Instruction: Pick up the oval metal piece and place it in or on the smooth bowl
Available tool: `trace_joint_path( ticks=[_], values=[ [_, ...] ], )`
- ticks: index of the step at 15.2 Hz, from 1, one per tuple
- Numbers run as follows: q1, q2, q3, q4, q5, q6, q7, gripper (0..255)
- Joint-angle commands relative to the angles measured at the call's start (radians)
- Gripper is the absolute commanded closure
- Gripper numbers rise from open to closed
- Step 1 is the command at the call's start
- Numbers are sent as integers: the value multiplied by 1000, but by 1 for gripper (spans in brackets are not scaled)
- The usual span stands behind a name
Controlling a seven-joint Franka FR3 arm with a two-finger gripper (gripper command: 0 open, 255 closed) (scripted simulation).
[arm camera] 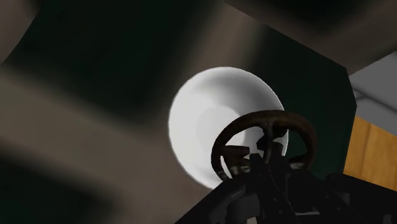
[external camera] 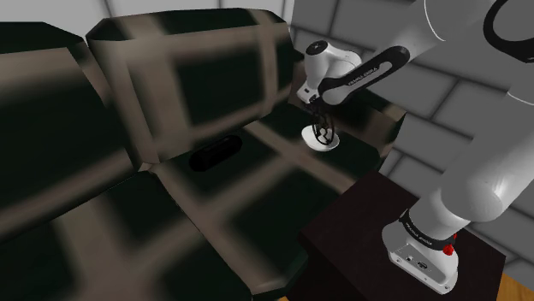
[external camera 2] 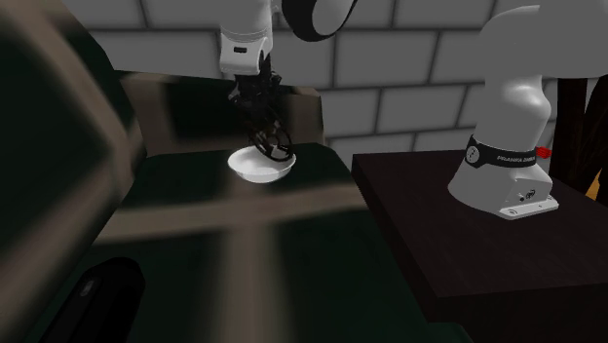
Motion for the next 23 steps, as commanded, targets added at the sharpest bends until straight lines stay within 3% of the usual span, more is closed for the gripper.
trace_joint_path(
  ticks=[1, 8, 23],
  values=[
    [-29, 23, -24, 30, -1, 20, -50, 255],
    [-115, 112, -77, 166, 37, 53, -215, 255],
    [-114, 255, -97, 148, -33, 197, -103, 255]
  ],
)
